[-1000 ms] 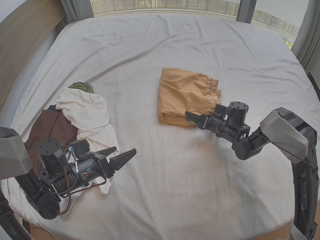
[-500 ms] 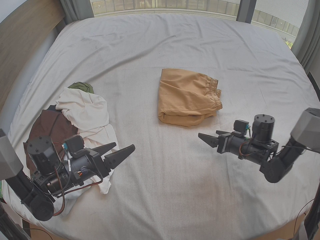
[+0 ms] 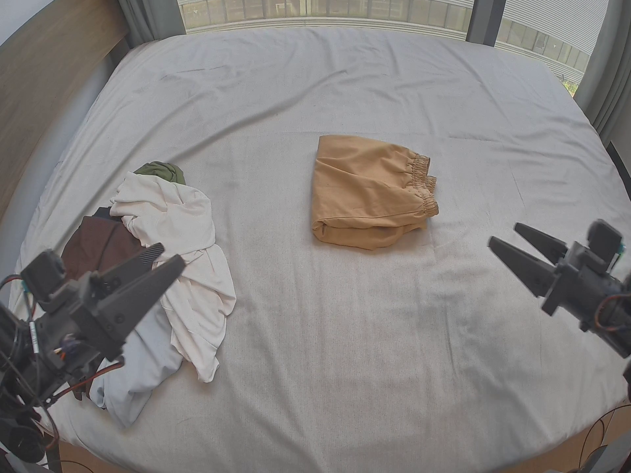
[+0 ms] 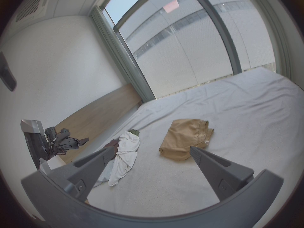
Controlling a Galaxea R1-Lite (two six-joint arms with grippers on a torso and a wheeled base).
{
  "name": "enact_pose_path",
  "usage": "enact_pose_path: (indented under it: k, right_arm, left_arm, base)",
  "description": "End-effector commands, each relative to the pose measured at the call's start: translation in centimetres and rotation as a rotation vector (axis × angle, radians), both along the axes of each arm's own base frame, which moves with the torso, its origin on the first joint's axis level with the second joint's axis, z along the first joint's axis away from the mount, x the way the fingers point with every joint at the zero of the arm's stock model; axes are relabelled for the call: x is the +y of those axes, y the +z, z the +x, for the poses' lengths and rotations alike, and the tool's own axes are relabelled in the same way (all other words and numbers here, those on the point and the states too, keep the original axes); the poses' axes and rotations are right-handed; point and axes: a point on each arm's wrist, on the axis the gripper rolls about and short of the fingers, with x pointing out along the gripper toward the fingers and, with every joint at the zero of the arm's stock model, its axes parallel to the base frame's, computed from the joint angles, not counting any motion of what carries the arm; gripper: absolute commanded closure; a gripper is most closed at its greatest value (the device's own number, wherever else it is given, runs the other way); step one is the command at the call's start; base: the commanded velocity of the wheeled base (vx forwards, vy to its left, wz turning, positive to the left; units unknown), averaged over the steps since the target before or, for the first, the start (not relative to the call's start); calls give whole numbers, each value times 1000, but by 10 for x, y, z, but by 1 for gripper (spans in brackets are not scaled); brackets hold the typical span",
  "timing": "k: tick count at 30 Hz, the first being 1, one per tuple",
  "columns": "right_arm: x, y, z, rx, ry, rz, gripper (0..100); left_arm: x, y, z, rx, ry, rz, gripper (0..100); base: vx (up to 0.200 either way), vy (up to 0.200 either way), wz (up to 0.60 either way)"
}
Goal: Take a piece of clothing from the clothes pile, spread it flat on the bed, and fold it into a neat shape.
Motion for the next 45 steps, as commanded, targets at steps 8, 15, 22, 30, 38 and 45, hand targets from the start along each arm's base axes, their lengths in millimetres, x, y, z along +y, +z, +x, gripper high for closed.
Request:
enact_pose_path:
  k: [8, 15, 22, 30, 38, 45]
  right_arm:
    - [-74, -38, -168, -218, -292, 42, 0]
    - [-74, -95, -200, -117, -432, -124, 0]
    - [-81, -111, -199, 48, -702, -235, 0]
    - [-80, -109, -198, 20, -687, -215, 0]
    - [-80, -109, -198, 8, -650, -244, 0]
    - [-80, -109, -198, 8, -648, -241, 0]
  left_arm:
    - [59, -14, -120, -61, 325, 46, 0]
    - [64, -39, -157, -32, 300, 116, 0]
    - [67, -72, -174, -66, 357, 230, 0]
    - [70, -90, -172, 70, 700, 385, 0]
    - [70, -92, -176, 54, 774, 359, 0]
    - [72, -97, -176, 90, 856, 438, 0]
  base:
    - [0, 0, 0]
    - [0, 0, 0]
    - [0, 0, 0]
    - [0, 0, 0]
    - [0, 0, 0]
    - [0, 0, 0]
